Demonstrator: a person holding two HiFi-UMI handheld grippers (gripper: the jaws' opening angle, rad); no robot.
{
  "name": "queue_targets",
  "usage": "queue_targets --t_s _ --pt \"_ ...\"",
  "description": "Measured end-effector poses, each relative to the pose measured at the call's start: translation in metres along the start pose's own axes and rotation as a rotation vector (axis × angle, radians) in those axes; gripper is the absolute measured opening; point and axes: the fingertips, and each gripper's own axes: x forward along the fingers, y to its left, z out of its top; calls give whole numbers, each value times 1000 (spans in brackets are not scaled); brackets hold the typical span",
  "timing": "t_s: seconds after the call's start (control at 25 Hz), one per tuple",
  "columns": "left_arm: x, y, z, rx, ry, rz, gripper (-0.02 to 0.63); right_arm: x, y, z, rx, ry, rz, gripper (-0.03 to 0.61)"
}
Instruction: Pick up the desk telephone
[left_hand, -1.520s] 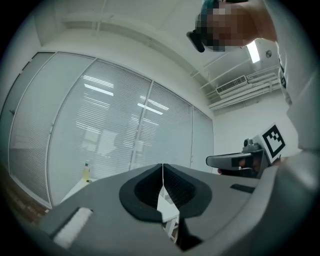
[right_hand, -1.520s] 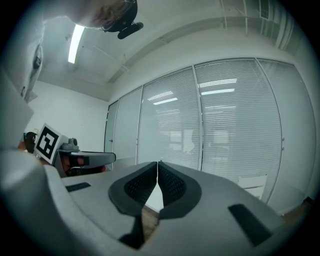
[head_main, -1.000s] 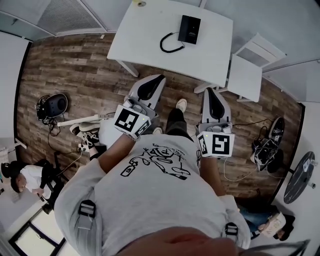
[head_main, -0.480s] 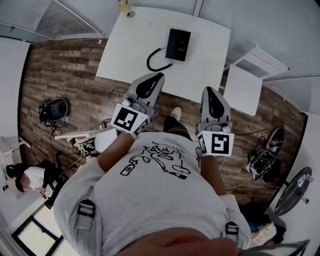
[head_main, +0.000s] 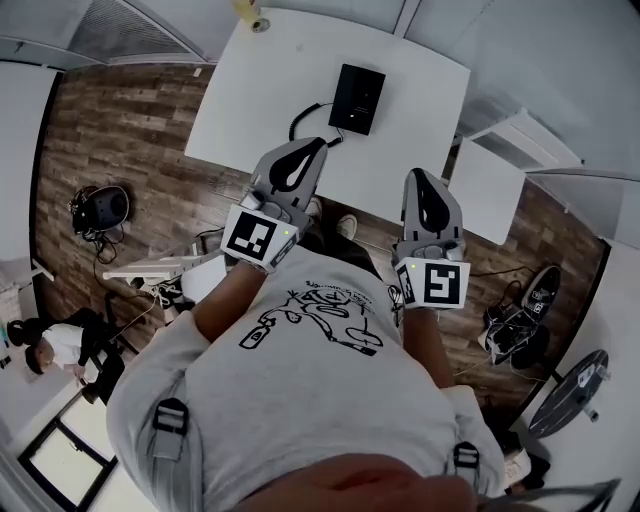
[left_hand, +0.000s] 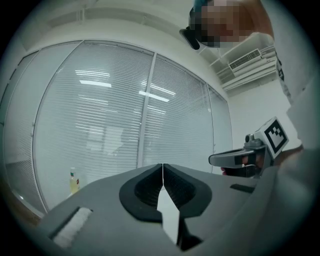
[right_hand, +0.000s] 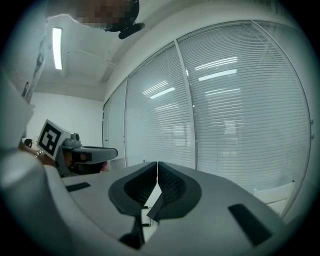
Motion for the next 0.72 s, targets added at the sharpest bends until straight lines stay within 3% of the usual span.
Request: queue_targets --t_s 0.2,0.48,0.72 --pt "15 30 0 -10 -6 -25 6 38 7 6 -21 13 4 6" --pt "33 83 3 -56 -24 -87 6 90 21 17 -46 20 -52 6" --pt "42 118 3 -47 -20 -123 6 120 35 21 -57 19 -85 6"
